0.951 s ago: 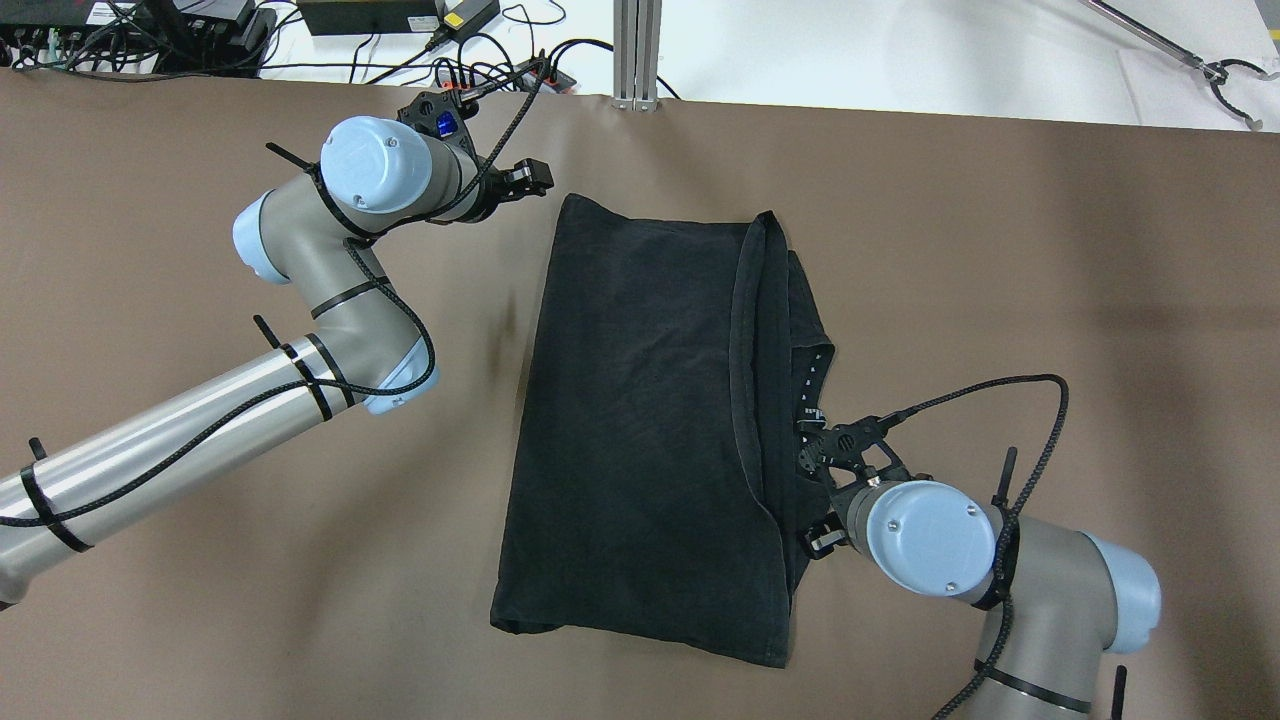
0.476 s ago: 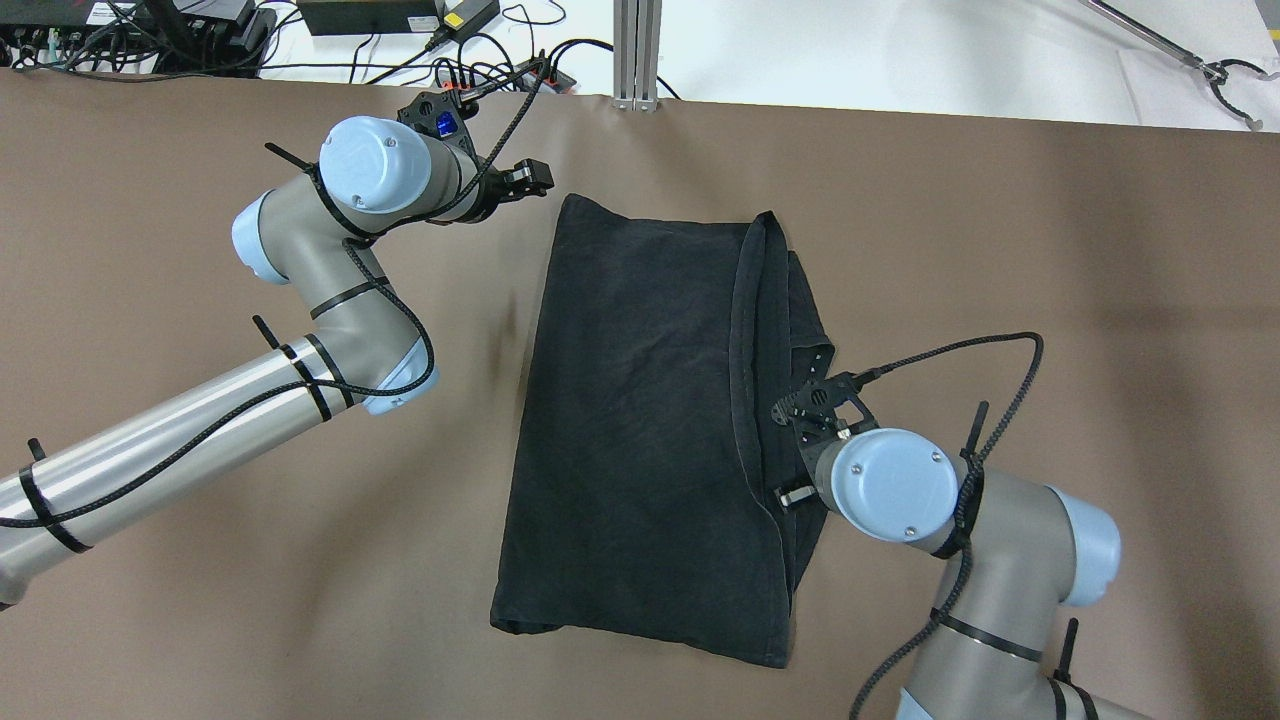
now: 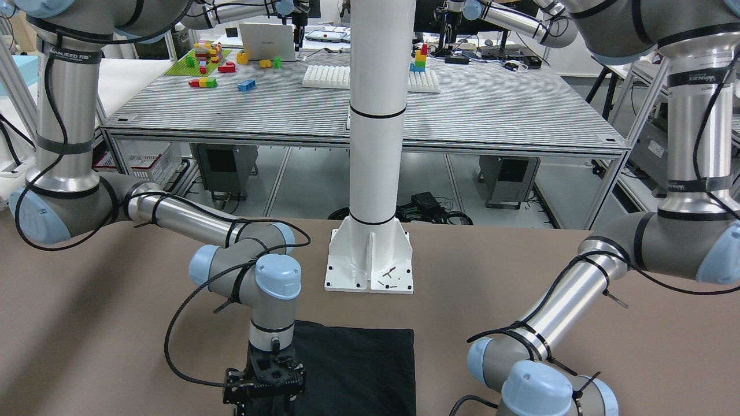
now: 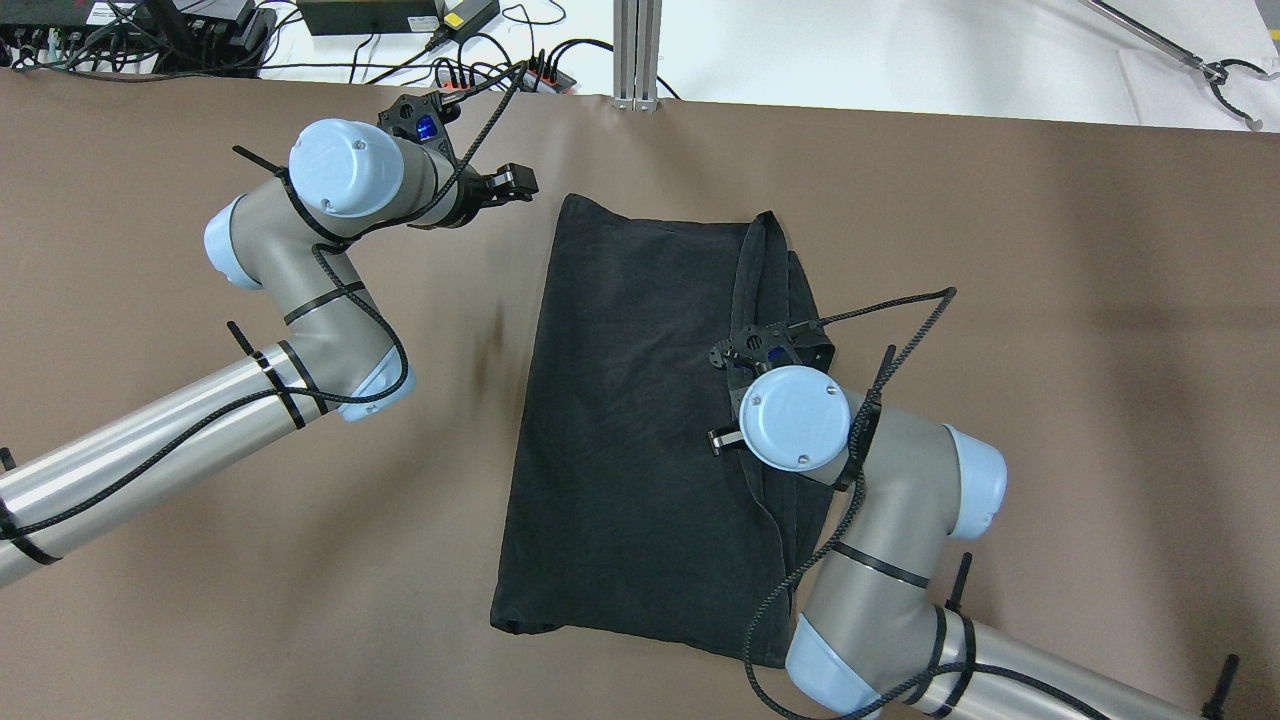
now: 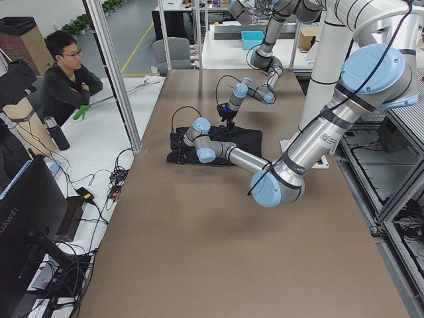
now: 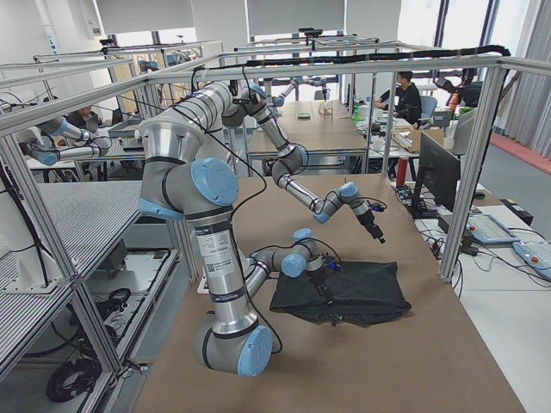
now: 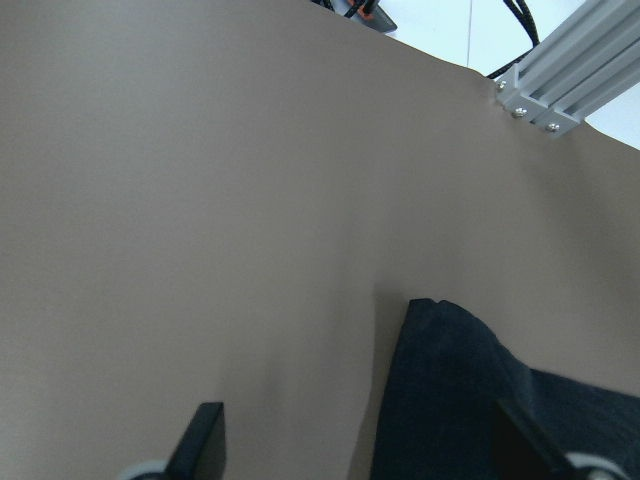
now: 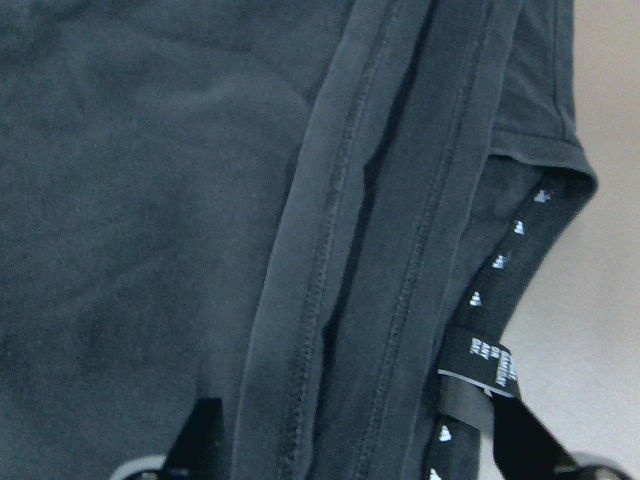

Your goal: Fold clothes

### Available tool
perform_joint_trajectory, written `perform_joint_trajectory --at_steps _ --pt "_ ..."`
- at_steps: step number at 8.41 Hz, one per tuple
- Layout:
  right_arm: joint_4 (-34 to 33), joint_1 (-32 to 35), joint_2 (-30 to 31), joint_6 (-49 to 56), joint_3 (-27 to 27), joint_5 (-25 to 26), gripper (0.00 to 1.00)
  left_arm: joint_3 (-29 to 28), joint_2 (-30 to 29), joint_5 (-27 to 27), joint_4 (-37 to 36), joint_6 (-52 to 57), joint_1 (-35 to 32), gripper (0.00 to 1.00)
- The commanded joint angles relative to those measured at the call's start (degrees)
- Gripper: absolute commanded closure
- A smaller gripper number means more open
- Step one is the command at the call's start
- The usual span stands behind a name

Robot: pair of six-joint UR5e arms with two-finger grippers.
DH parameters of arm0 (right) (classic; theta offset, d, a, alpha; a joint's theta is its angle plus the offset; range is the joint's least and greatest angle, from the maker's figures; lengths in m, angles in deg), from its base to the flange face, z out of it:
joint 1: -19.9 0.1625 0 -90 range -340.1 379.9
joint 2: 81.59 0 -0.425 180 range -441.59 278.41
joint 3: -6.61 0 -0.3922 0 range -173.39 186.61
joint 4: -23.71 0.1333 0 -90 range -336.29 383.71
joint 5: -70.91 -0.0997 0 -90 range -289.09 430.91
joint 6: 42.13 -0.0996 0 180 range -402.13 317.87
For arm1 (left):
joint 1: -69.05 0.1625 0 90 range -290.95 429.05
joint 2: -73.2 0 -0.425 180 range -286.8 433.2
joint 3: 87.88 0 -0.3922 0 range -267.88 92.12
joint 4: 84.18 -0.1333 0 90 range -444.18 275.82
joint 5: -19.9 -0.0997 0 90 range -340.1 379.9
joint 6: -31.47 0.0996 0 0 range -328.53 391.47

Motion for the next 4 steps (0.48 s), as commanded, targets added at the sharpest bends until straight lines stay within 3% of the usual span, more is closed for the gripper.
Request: perform_joint_trajectory --at_steps 1,4 --pt "1.94 0.12 -3.55 -1.93 -5.61 0.1 0.05 2.15 1.87 1.29 -0.25 0.28 -0.64 0.07" --pt "3.51 0.21 -1.62 -0.87 -5.79 0.1 0.05 2.15 1.87 1.2 -0.33 0.28 -0.64 0.07"
